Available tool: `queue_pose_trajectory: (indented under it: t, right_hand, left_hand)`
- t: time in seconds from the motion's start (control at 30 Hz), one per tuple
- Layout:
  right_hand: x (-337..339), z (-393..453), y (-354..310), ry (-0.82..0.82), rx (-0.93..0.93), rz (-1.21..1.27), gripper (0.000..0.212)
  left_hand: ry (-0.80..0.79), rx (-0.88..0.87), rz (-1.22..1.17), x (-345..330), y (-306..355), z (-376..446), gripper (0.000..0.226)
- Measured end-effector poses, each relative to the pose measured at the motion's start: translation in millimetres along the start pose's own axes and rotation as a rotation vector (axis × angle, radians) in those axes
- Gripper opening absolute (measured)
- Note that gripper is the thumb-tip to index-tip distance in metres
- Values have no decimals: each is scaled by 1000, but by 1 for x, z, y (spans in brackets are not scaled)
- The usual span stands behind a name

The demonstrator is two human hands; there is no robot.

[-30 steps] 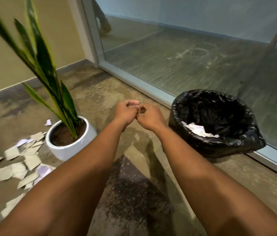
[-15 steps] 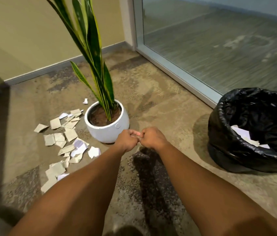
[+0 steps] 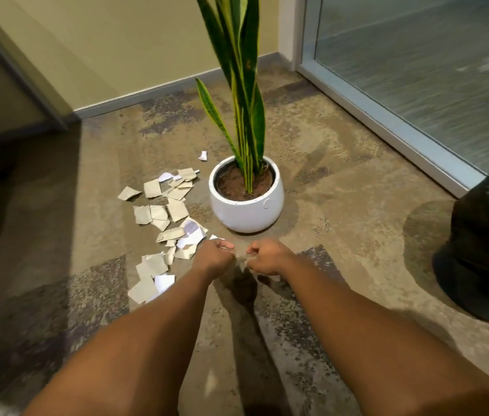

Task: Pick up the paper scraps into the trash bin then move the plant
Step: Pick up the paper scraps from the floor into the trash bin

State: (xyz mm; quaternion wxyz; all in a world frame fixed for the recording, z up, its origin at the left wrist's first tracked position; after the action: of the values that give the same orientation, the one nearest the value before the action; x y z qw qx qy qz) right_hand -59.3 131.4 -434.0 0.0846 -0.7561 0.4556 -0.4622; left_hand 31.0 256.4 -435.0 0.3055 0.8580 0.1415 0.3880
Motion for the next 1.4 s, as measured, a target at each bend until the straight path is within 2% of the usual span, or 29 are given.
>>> queue_pose_trajectory:
  t: [0.2,0.33,0.53,0.67,0.77,0.9,1.07,1.13,1.23,1.3,1.4]
  right_hand:
    - [-34,22,-56,-1,101,-65,55]
    - [-58,37,-86,-4,129,-102,63]
    - [-106,54,-128,-70,122,-129,76]
    - [-132,62,-149,-48,147,-173,68]
    - [-146,67,-156,-48,130,-228,74]
    - [-159,71,-156,-54,123,-293,78]
    - [-167,70,-152,3,116,-222,75]
    - [-167,69,-154,7,117,-205,72]
    - [-168,70,-159,25,120,-216,54]
    - [-168,69,-162,28,109,-250,42]
    - [-169,70,-165,17,128,-288,36]
  left_hand:
    - [22,150,56,49,-49,10,33]
    - [163,234,137,81,-84,17,58]
    - [283,228,101,125,-131,30,38]
    - [305,213,55,140,-148,42,37]
    - [290,220,50,144,-160,47,54]
    - [224,340,7,139,-177,45,87]
    - [231,415,52,134,-179,52,98]
    - [242,432,9,128,-176,55,95]
    - [234,415,-5,120,-170,61,80]
    - [205,411,19,119,-168,63,74]
    - [175,401,70,120,-167,63,60]
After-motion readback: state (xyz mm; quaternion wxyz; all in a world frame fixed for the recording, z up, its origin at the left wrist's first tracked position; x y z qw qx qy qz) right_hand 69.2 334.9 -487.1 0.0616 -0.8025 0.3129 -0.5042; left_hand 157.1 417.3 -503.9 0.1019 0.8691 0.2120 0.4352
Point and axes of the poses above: each hand's wrist, its own z-axis towards the middle knuckle, its own x-axis out of the back of the hand, y = z × x, the point moved 6 cm from there along z, towards the middle knuckle, and after that the axes turned 4 degrees about -y, right-handed, at the moved point
